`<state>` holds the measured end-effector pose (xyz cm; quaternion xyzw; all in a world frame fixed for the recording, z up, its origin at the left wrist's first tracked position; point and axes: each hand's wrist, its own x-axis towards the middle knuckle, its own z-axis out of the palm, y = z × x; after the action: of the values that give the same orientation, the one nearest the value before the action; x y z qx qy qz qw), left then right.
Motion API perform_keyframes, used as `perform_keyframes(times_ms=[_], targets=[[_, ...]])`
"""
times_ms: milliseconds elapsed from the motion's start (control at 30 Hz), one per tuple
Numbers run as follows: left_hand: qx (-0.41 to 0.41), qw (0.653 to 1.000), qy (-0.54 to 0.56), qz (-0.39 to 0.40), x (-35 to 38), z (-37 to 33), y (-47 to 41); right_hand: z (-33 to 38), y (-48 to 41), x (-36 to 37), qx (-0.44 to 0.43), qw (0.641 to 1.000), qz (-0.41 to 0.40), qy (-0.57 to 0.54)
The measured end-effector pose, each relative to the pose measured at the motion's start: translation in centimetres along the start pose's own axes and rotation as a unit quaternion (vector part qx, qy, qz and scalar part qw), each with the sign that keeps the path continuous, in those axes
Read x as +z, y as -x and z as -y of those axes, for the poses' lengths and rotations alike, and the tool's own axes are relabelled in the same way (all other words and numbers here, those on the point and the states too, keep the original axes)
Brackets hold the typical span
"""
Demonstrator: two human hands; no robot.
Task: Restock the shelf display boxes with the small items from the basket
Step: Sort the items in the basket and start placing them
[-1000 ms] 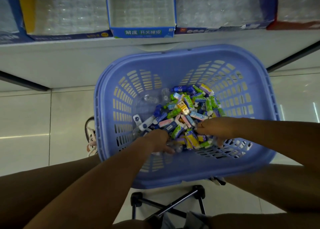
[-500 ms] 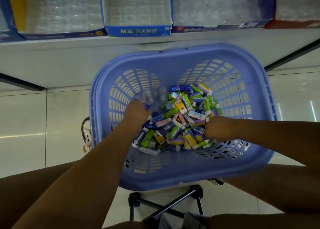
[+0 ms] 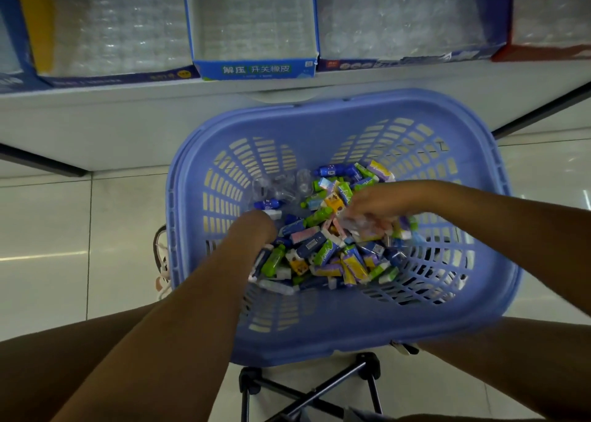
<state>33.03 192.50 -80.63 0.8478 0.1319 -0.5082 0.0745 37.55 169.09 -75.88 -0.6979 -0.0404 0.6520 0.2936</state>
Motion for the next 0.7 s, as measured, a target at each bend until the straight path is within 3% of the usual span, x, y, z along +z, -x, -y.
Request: perform_keyframes(times_ms=[67, 133, 167, 200, 267, 300, 367, 467, 600, 700], targets=[[-0.01, 0.993, 0.11, -0.048, -1.2, -0.2, -0.8, 1.9, -1.7, 0.4, -0.058, 0.982, -0.078, -0.163], [0.01, 0.949, 0.293, -0.114, -1.7, -0.1, -1.5, 3.2, -3.9, 0.6, -0.093, 0.923, -0.155, -0.34], [0.02, 0.922, 0.347, -0.168, -1.7, -0.1, -1.5, 3.5, -5.2, 0.7, -0.104, 0.907, -0.206, -0.352], [0.03, 0.907, 0.355, -0.226, -1.3, -0.1, -1.3, 3.3, -6.3, 0.6, -0.101, 0.915, -0.277, -0.277], [0.079, 0.896, 0.298, -0.319, 0.1, -0.6, -0.8, 2.3, -7.7, -0.3, -0.077, 0.92, -0.383, 0.028], [0.128, 0.903, 0.261, -0.317, 0.9, -1.2, -0.5, 1.7, -8.1, -0.7, -0.069, 0.906, -0.388, 0.157], [0.22, 0.928, 0.19, -0.232, 2.6, -2.7, 0.0, 0.2, -9.0, -0.7, -0.058, 0.881, -0.351, 0.312], [0.199, 0.954, 0.16, -0.156, 3.4, -4.6, -1.1, -1.0, -10.4, 0.5, -0.047, 0.838, -0.374, 0.394], [0.154, 0.969, 0.093, -0.172, 2.5, -5.6, -3.2, -0.2, -11.5, 1.3, -0.016, 0.825, -0.387, 0.411], [0.176, 0.968, -0.006, -0.181, 1.4, -5.6, -4.5, -0.1, -11.3, 1.1, -0.011, 0.828, -0.378, 0.414]])
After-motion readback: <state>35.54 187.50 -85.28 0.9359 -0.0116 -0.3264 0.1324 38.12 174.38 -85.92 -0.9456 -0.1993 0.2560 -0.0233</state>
